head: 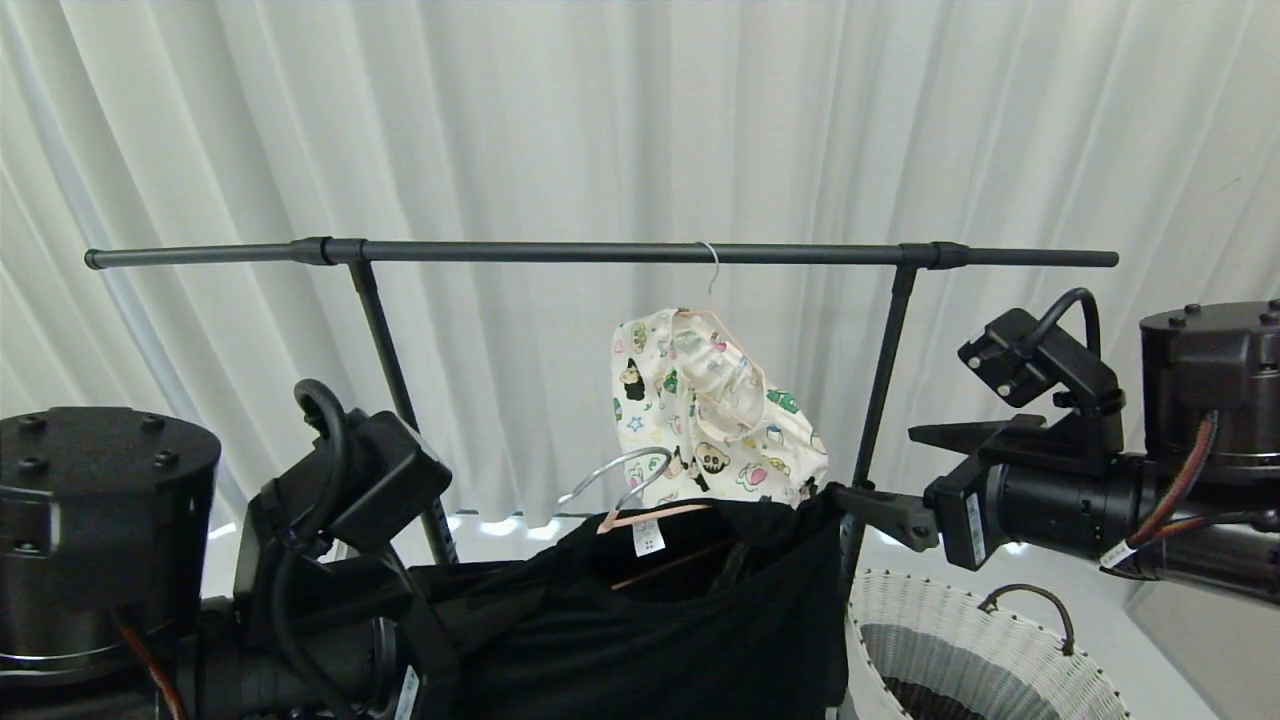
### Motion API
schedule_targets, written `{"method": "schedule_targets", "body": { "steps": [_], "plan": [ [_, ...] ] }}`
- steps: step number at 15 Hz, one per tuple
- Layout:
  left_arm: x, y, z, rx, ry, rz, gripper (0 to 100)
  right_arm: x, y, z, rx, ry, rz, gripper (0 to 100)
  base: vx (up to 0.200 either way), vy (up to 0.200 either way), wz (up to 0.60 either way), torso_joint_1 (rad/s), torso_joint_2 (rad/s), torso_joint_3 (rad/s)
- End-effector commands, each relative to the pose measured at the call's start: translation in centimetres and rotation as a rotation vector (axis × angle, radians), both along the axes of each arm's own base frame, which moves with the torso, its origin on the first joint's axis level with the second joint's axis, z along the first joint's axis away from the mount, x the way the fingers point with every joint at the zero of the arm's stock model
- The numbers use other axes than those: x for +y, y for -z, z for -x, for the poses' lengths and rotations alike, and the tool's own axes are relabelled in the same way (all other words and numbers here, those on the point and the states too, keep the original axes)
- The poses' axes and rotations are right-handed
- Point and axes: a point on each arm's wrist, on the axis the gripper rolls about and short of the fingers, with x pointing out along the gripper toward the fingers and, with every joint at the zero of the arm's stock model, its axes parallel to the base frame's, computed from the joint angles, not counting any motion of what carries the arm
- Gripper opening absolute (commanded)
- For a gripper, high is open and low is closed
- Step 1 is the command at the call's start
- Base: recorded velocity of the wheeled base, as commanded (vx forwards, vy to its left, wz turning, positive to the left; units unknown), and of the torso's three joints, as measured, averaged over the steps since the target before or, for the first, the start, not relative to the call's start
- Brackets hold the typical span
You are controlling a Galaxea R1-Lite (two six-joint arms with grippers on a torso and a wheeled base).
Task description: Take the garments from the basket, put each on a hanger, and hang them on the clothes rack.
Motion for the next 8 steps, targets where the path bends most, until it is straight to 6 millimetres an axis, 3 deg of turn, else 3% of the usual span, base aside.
{"method": "schedule_targets", "body": {
  "steps": [1, 6, 8],
  "plan": [
    [0.3, -0.3, 0.4, -0.010, 0.013, 0.019, 0, -0.5, -0.4, 0.1, -0.010, 0.011, -0.008, 100, 0.000, 0.000, 0.00, 0.000, 0.00, 0.000],
    [0.4, -0.5, 0.5, -0.003, 0.006, 0.039, 0, -1.1, -1.4, -0.1, 0.049, 0.028, 0.016, 100, 0.000, 0.000, 0.00, 0.000, 0.00, 0.000],
    [0.2, -0.6, 0.7, 0.000, 0.024, 0.049, 0, -0.6, -2.0, 0.4, 0.028, -0.042, 0.018, 100, 0.000, 0.000, 0.00, 0.000, 0.00, 0.000]
  ]
}}
